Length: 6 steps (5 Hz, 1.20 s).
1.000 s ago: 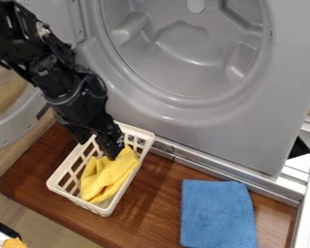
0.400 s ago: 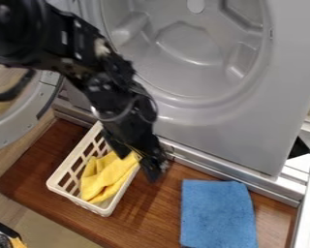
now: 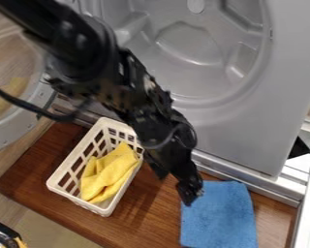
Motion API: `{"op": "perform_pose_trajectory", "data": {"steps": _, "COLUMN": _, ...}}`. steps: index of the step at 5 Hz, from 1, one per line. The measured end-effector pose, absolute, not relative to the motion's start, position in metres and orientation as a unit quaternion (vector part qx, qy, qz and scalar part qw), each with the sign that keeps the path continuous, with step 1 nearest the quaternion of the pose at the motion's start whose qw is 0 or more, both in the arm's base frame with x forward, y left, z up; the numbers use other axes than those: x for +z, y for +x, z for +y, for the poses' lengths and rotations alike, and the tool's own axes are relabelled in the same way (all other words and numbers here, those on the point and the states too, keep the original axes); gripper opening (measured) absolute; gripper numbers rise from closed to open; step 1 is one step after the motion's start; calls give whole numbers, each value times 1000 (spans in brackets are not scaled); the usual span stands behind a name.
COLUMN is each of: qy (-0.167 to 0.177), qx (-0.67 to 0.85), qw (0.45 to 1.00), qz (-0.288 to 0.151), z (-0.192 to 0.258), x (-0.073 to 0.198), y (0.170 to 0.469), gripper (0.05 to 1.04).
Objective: Move the blue towel on the right side of white basket
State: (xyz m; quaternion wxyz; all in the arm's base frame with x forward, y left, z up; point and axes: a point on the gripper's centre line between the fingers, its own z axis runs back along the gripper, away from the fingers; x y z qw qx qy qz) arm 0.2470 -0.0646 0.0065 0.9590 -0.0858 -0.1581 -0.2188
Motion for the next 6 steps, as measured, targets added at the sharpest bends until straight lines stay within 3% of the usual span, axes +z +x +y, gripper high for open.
{"op": "perform_pose_trajectory", "data": {"steps": 2, "qy": -85, "qx": -252, "qw": 953, "qz": -146, "z": -98, "x": -27, "y": 266, "gripper": 1000}}
{"op": "perform_pose_trajectory", "data": {"steps": 3, "qy": -65, "qx": -260, "qw": 954, "qz": -136, "z": -107, "x": -35, "y": 272, "gripper": 1000}}
{"op": "perform_pose_trajectory", "data": {"steps": 6, "qy": -33, "qx": -257, "qw": 960, "qz": -105, "z": -102, "x": -67, "y": 275, "gripper": 1000}}
